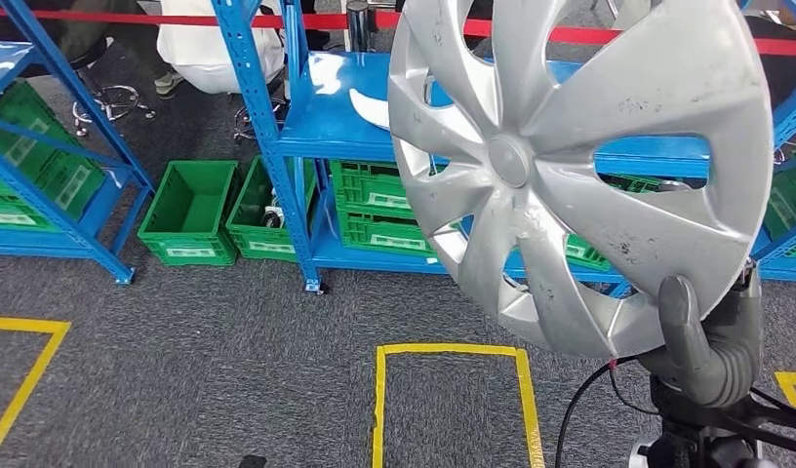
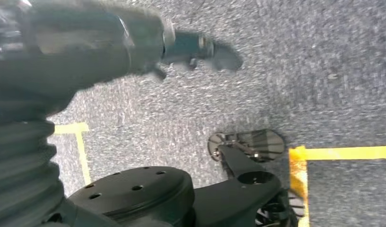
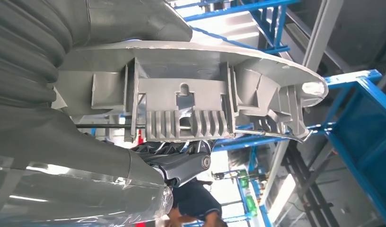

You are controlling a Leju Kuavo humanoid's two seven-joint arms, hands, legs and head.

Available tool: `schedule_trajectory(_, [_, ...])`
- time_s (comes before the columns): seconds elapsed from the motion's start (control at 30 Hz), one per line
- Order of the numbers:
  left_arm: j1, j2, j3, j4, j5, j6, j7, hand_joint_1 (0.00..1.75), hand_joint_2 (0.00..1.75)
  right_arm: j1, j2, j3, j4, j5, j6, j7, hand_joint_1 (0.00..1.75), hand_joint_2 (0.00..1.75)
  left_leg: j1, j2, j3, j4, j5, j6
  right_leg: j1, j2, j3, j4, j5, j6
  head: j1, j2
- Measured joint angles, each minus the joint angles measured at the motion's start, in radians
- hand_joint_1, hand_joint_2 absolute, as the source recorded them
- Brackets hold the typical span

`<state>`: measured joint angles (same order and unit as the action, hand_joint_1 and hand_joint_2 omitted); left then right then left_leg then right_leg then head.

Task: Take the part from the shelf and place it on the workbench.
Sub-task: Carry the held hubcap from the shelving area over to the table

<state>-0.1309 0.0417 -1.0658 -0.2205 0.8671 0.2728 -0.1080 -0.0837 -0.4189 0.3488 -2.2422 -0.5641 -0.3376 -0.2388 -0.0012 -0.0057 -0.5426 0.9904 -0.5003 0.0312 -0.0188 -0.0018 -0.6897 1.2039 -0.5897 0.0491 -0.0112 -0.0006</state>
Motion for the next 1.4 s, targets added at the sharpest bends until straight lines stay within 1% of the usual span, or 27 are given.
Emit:
schedule_trajectory(0.03, [0.001, -0.001, 0.000, 0.000, 0.000, -0.001, 0.000, 0.00, 1.75, 0.000, 0.000, 0.000, 0.001, 0.000, 0.000, 0.001, 1.75, 1.75, -0.002, 0.000, -0.012, 0.001, 0.009, 0.001, 0.000, 0.000, -0.005, 0.054, -0.028, 0.002, 0.002, 0.000])
schedule_trajectory(0.07, [0.001, -0.003, 0.000, 0.000, 0.000, -0.002, 0.000, 0.00, 1.75, 0.000, 0.000, 0.000, 0.002, 0.000, 0.000, 0.002, 1.75, 1.75, -0.005, 0.000, -0.024, 0.003, 0.016, 0.002, 0.000, 0.000, 0.001, 0.082, -0.035, 0.002, 0.002, 0.000])
schedule_trajectory(0.1, [0.002, -0.004, 0.000, 0.000, 0.000, -0.004, 0.000, 0.00, 1.75, 0.000, 0.000, 0.000, 0.003, 0.000, 0.000, 0.003, 1.75, 1.75, -0.007, 0.000, -0.036, 0.005, 0.023, 0.002, 0.001, 0.000, 0.022, 0.077, -0.023, 0.001, 0.003, 0.000])
schedule_trajectory(0.17, [0.002, -0.006, 0.000, 0.000, 0.000, -0.006, -0.001, 0.00, 1.75, -0.002, 0.001, 0.000, 0.003, 0.000, 0.000, 0.005, 1.75, 1.75, -0.010, 0.001, -0.056, 0.011, 0.036, 0.000, 0.003, 0.000, 0.111, -0.031, 0.025, -0.008, 0.005, 0.000])
schedule_trajectory(0.23, [0.001, -0.008, 0.000, -0.001, 0.000, -0.007, -0.002, 0.00, 1.75, -0.007, 0.001, 0.000, 0.003, 0.001, 0.000, 0.005, 1.75, 1.75, -0.013, 0.003, -0.069, 0.016, 0.048, -0.007, 0.009, 0.000, 0.201, -0.166, 0.041, -0.023, 0.005, 0.000])
schedule_trajectory(0.3, [0.001, -0.009, 0.000, -0.001, 0.000, -0.007, -0.003, 0.00, 1.75, -0.010, 0.001, 0.000, 0.003, 0.002, 0.001, 0.005, 1.75, 1.75, -0.013, 0.008, -0.077, 0.017, 0.062, -0.017, 0.015, 0.001, 0.228, -0.221, 0.036, -0.034, 0.005, 0.000])
schedule_trajectory(0.37, [0.002, -0.009, 0.000, -0.001, 0.000, -0.007, -0.004, 0.00, 1.75, -0.011, 0.001, 0.000, 0.003, 0.002, 0.001, 0.006, 1.75, 1.75, -0.011, 0.012, -0.086, 0.020, 0.064, -0.030, 0.015, 0.000, 0.218, -0.231, 0.050, -0.046, 0.004, 0.000])
schedule_trajectory(0.4, [0.003, -0.008, 0.000, -0.001, 0.000, -0.007, -0.004, 0.00, 1.75, -0.011, 0.001, 0.001, 0.003, 0.002, 0.002, 0.006, 1.75, 1.75, -0.009, 0.012, -0.093, 0.035, 0.043, -0.036, 0.013, -0.002, 0.211, -0.234, 0.060, -0.053, 0.002, 0.000])
schedule_trajectory(0.5, [0.002, -0.009, 0.000, -0.001, 0.000, -0.007, -0.004, 0.00, 1.75, -0.011, 0.002, 0.001, 0.003, 0.002, 0.002, 0.007, 1.75, 1.75, 0.002, 0.007, -0.135, 0.177, -0.088, -0.056, 0.010, -0.006, 0.179, -0.233, 0.088, -0.065, -0.008, 0.000])
schedule_trajectory(0.53, [0.002, -0.009, 0.000, -0.001, 0.000, -0.007, -0.004, 0.00, 1.75, -0.011, 0.002, 0.002, 0.003, 0.002, 0.002, 0.007, 1.75, 1.75, 0.006, 0.006, -0.148, 0.236, -0.117, -0.061, 0.010, -0.007, 0.165, -0.229, 0.096, -0.066, -0.011, 0.000])
schedule_trajectory(0.57, [0.003, -0.009, 0.000, -0.001, 0.000, -0.007, -0.004, 0.00, 1.75, -0.011, 0.002, 0.002, 0.004, 0.002, 0.002, 0.008, 1.75, 1.75, 0.010, 0.005, -0.151, 0.274, -0.125, -0.066, 0.010, -0.009, 0.149, -0.224, 0.104, -0.064, -0.012, 0.000])
schedule_trajectory(0.6, [0.002, -0.010, 0.000, -0.001, 0.000, -0.007, -0.004, 0.00, 1.75, -0.011, 0.002, 0.002, 0.004, 0.002, 0.002, 0.010, 1.75, 1.75, 0.013, 0.005, -0.140, 0.283, -0.112, -0.069, 0.009, -0.010, 0.132, -0.217, 0.111, -0.061, -0.014, 0.000])
schedule_trajectory(0.67, [0.002, -0.010, 0.000, -0.001, 0.000, -0.007, -0.004, 0.00, 1.75, -0.011, 0.002, 0.003, 0.004, 0.002, 0.002, 0.013, 1.75, 1.75, 0.019, 0.005, -0.067, 0.205, -0.060, -0.072, 0.006, -0.010, 0.102, -0.202, 0.122, -0.054, -0.019, 0.000])
schedule_trajectory(0.73, [0.000, -0.010, 0.000, -0.001, 0.000, -0.007, -0.004, 0.00, 1.75, -0.011, 0.002, 0.003, 0.003, 0.005, 0.002, 0.014, 1.75, 1.75, 0.018, 0.003, 0.021, 0.079, -0.048, -0.067, 0.005, -0.011, 0.081, -0.190, 0.132, -0.043, -0.025, 0.000])
schedule_trajectory(0.77, [-0.001, -0.010, 0.000, -0.001, 0.000, -0.007, -0.004, 0.00, 1.75, -0.011, 0.002, 0.003, 0.003, 0.006, 0.002, 0.015, 1.75, 1.75, 0.016, 0.001, 0.045, 0.038, -0.055, -0.063, 0.005, -0.011, 0.075, -0.187, 0.139, -0.036, -0.027, 0.000])
schedule_trajectory(0.87, [-0.001, -0.010, 0.000, -0.001, 0.000, -0.007, -0.005, 0.00, 1.75, -0.013, 0.002, 0.003, 0.004, 0.009, 0.002, 0.015, 1.75, 1.75, 0.011, 0.000, 0.042, 0.009, -0.051, -0.039, 0.002, -0.011, 0.066, -0.188, 0.155, -0.016, -0.029, 0.000])
schedule_trajectory(0.9, [-0.001, -0.010, 0.000, -0.001, 0.000, -0.007, -0.005, 0.00, 1.75, -0.013, 0.002, 0.003, 0.004, 0.009, 0.002, 0.016, 1.75, 1.75, 0.011, 0.000, 0.035, 0.007, -0.042, -0.029, 0.000, -0.010, 0.061, -0.179, 0.139, -0.011, -0.028, 0.000])
schedule_trajectory(0.93, [-0.001, -0.010, 0.000, 0.000, 0.000, -0.006, -0.005, 0.00, 1.75, -0.013, 0.002, 0.003, 0.004, 0.009, 0.002, 0.016, 1.75, 1.75, 0.012, 0.002, 0.026, 0.005, -0.031, -0.019, -0.001, -0.009, 0.051, -0.151, 0.105, -0.007, -0.025, 0.000])
schedule_trajectory(1.0, [-0.002, -0.010, 0.000, 0.000, 0.000, -0.006, -0.005, 0.00, 1.75, -0.013, 0.002, 0.004, 0.005, 0.009, 0.002, 0.016, 1.75, 1.75, 0.009, 0.003, 0.002, 0.004, -0.010, -0.007, -0.001, -0.007, 0.023, -0.041, 0.004, -0.003, -0.017, 0.000])
schedule_trajectory(1.03, [-0.001, -0.010, 0.000, 0.000, 0.001, -0.006, -0.005, 0.00, 1.75, -0.013, 0.002, 0.005, 0.007, 0.009, 0.002, 0.016, 1.75, 1.75, 0.007, 0.003, -0.011, 0.005, 0.000, -0.004, 0.000, -0.006, 0.012, 0.023, -0.034, -0.002, -0.014, 0.000])
schedule_trajectory(1.07, [-0.001, -0.010, 0.000, 0.000, 0.001, -0.006, -0.005, 0.00, 1.75, -0.013, 0.002, 0.006, 0.009, 0.009, 0.002, 0.016, 1.75, 1.75, 0.004, 0.003, -0.024, 0.005, 0.011, -0.003, 0.000, -0.005, 0.009, 0.070, -0.050, -0.002, -0.011, 0.000])
schedule_trajectory(1.1, [0.000, -0.010, 0.000, 0.000, 0.002, -0.006, -0.005, 0.00, 1.75, -0.013, 0.002, 0.007, 0.011, 0.009, 0.002, 0.016, 1.75, 1.75, 0.001, 0.003, -0.038, 0.006, 0.021, -0.002, 0.000, -0.004, 0.020, 0.087, -0.042, -0.004, -0.009, 0.000])
schedule_trajectory(1.13, [0.000, -0.011, 0.000, 0.000, 0.002, -0.006, -0.005, 0.00, 1.75, -0.013, 0.002, 0.008, 0.013, 0.009, 0.002, 0.016, 1.75, 1.75, -0.002, 0.003, -0.051, 0.006, 0.030, -0.003, 0.001, -0.004, 0.045, 0.071, -0.017, -0.008, -0.008, 0.000])
schedule_trajectory(1.2, [0.000, -0.012, 0.000, 0.000, 0.003, -0.006, -0.005, 0.00, 1.75, -0.014, 0.002, 0.010, 0.014, 0.010, 0.002, 0.016, 1.75, 1.75, -0.006, 0.004, -0.070, 0.007, 0.045, -0.006, 0.005, -0.004, 0.140, -0.051, 0.031, -0.021, -0.006, 0.000])
schedule_trajectory(1.27, [0.000, -0.013, 0.000, -0.001, 0.003, -0.003, -0.005, 0.00, 1.75, -0.016, 0.002, 0.010, 0.014, 0.010, 0.002, 0.016, 1.75, 1.75, -0.010, 0.006, -0.080, 0.008, 0.059, -0.013, 0.011, -0.005, 0.231, -0.192, 0.033, -0.035, -0.006, 0.000])
schedule_trajectory(1.33, [0.000, -0.013, 0.000, -0.001, 0.003, 0.000, -0.003, 0.00, 1.75, -0.017, 0.002, 0.010, 0.014, 0.010, 0.002, 0.016, 1.75, 1.75, -0.011, 0.012, -0.086, 0.008, 0.074, -0.024, 0.016, -0.004, 0.257, -0.248, 0.024, -0.043, -0.008, 0.000])
schedule_trajectory(1.4, [0.001, -0.012, 0.000, 0.000, 0.003, 0.003, 0.000, 0.00, 1.75, -0.017, 0.002, 0.010, 0.015, 0.011, 0.002, 0.016, 1.75, 1.75, -0.008, 0.015, -0.094, 0.016, 0.068, -0.037, 0.014, -0.004, 0.247, -0.253, 0.037, -0.052, -0.009, 0.000])
